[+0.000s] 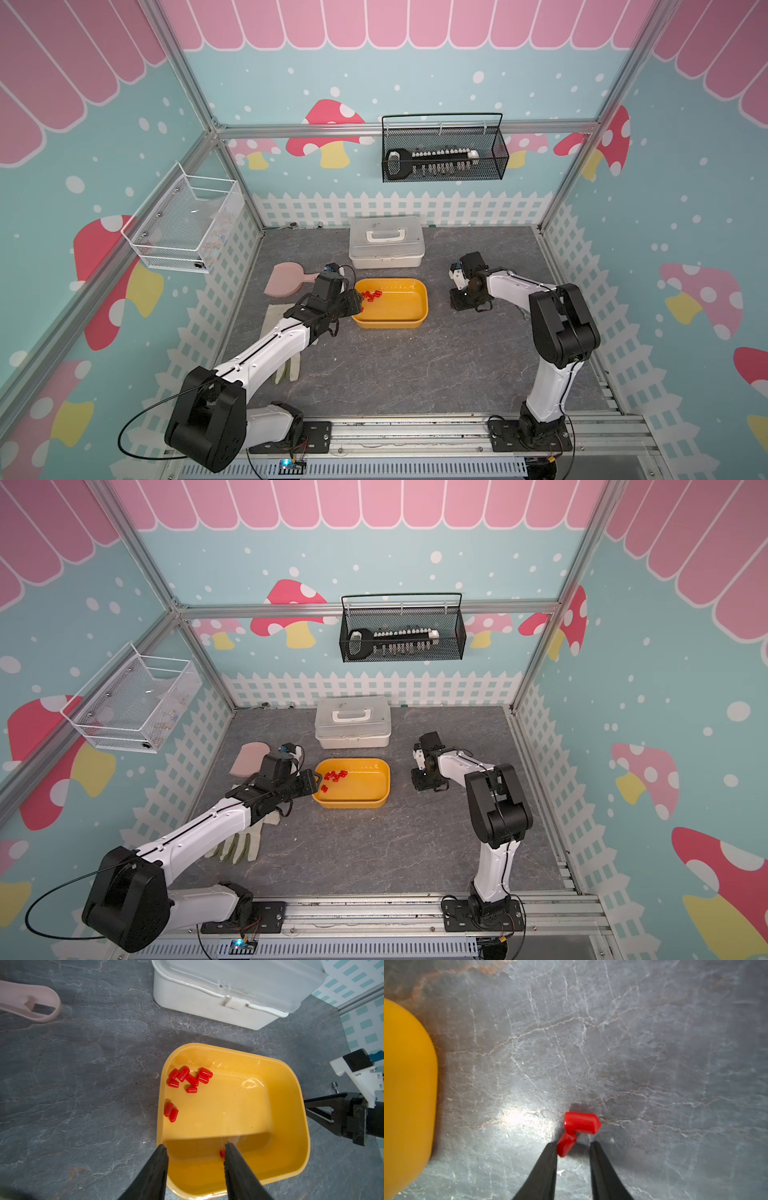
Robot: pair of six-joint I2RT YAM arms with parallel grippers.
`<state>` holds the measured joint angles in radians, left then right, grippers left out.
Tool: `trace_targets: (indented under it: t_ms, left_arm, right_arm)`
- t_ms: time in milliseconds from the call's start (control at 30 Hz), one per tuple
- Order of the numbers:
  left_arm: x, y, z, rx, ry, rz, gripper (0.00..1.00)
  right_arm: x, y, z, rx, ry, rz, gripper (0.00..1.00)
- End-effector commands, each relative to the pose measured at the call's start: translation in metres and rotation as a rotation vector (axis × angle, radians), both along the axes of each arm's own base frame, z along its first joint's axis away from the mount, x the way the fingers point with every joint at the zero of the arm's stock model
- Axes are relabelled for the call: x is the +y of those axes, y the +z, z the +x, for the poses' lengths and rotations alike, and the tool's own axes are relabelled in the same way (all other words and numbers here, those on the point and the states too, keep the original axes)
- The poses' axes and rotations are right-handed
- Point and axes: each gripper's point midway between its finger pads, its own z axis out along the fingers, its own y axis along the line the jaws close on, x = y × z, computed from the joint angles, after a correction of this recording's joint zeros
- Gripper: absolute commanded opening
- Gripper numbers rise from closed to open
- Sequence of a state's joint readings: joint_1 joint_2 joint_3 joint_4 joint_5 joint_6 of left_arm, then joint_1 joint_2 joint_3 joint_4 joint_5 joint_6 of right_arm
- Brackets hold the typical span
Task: Take the screw protection sleeves out of the storage box
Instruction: Place the screw protection sleeve at the center of the board, then adjust the storage box at the center of the board.
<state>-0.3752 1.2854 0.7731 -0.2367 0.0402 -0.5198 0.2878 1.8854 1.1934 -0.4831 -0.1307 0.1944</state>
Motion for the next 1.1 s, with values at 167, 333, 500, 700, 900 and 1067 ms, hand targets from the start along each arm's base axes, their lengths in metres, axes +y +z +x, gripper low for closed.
trace_targets:
  t_ms: [167,333,500,700,900,1067]
  left_arm:
    - [-0.004,0.012,0.005,-0.022,0.000,-0.002,0.47]
    - [-0.003,0.014,0.003,-0.026,0.001,0.000,0.47]
    - [-0.005,0.014,0.004,-0.024,-0.002,-0.002,0.47]
    - [-0.007,0.016,0.004,-0.028,-0.006,-0.004,0.47]
    - [-0.009,0.019,0.003,-0.035,-0.011,-0.012,0.47]
    - [-0.033,0.032,0.005,-0.044,-0.080,-0.041,0.47]
  right_arm:
    - [-0.005,0.044,-0.005,-0.042,0.020,-0.012,0.42]
    - [-0.007,0.084,-0.006,-0.146,0.024,0.001,0.47]
    - [-0.004,0.122,-0.008,-0.237,0.054,0.035,0.48]
    - [-0.014,0.114,-0.010,-0.211,0.052,-0.025,0.48]
    - [-0.011,0.072,-0.013,-0.119,0.050,-0.028,0.48]
    - [-0.009,0.041,-0.014,-0.046,0.049,-0.029,0.48]
